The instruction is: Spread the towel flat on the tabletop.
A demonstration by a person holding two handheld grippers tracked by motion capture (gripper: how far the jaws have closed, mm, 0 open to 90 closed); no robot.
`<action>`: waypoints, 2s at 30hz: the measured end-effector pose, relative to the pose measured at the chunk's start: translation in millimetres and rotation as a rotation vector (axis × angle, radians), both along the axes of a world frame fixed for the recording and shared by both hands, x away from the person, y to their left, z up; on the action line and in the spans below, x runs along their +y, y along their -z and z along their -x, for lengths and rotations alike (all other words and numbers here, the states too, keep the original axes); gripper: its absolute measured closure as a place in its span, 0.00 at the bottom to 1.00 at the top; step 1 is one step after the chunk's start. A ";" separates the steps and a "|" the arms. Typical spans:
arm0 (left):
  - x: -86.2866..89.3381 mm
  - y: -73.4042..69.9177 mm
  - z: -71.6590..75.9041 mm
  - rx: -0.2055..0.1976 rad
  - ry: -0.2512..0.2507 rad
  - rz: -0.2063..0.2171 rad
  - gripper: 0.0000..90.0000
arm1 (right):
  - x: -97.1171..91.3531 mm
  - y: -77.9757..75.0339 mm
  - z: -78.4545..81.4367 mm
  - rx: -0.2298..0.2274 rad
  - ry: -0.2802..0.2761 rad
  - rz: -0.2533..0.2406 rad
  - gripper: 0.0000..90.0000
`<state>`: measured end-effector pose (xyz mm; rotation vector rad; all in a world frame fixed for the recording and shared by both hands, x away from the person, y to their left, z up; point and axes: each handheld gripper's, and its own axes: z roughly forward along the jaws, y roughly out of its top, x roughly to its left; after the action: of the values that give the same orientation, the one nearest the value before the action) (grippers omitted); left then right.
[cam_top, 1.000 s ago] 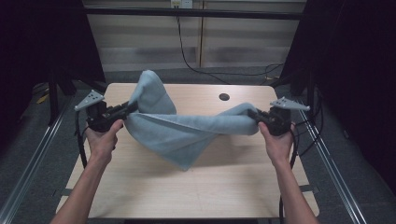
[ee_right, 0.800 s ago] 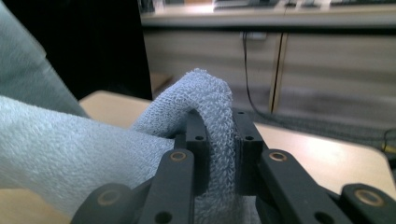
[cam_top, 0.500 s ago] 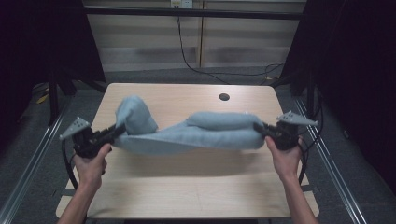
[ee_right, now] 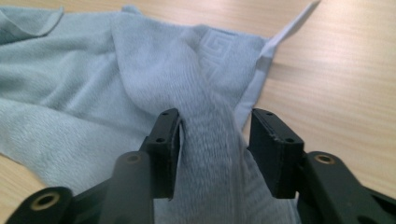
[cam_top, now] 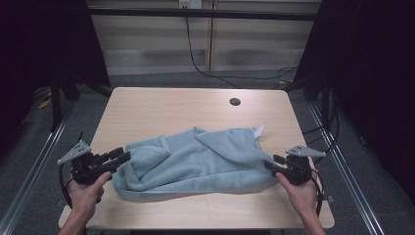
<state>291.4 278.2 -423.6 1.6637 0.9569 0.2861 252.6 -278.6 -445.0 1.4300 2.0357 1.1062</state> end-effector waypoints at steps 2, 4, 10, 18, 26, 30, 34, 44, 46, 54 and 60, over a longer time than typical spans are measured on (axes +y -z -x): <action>-18.1 -0.6 -12.6 -0.005 0.036 -0.042 0.62 | 3.8 -4.6 -3.2 -0.025 0.000 -0.004 0.55; -41.6 3.3 -29.8 0.029 0.116 -0.067 0.62 | 9.2 -9.0 -7.2 -0.047 -0.003 -0.023 0.55; -89.6 35.7 -61.6 0.029 0.199 -0.293 0.69 | 27.3 -12.8 -10.6 -0.071 -0.070 -0.060 0.63; -86.8 72.5 -67.2 0.202 0.222 -0.395 0.73 | 41.3 12.9 0.6 0.050 -0.206 -0.068 0.73; -78.6 69.5 -31.1 0.219 0.241 -0.410 0.67 | 42.0 52.8 -21.7 0.178 -0.139 0.006 0.70; -78.8 68.2 -5.2 0.245 0.278 -0.376 0.66 | 45.2 54.1 -41.2 0.161 -0.121 0.028 0.70; -85.2 67.0 16.4 0.267 0.335 -0.348 0.64 | 49.1 54.8 -66.2 0.153 -0.100 0.061 0.70; -83.2 34.2 -2.2 0.230 0.359 -0.212 0.61 | 57.0 57.3 -112.3 0.144 -0.094 0.042 0.58; -80.5 28.2 -18.6 0.213 0.331 -0.193 0.64 | 57.9 58.6 -121.2 0.146 -0.108 0.005 0.51; -76.5 42.0 -85.7 0.212 0.246 -0.242 0.71 | 70.1 56.2 -136.5 0.137 -0.129 -0.005 0.47; -86.2 75.1 -97.2 0.253 0.208 -0.367 0.76 | 81.4 42.2 -109.6 0.128 -0.204 0.022 0.52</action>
<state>388.6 192.0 -498.7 2.1588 0.9462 0.1152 362.2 -197.2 -487.2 1.3365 2.3188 1.0929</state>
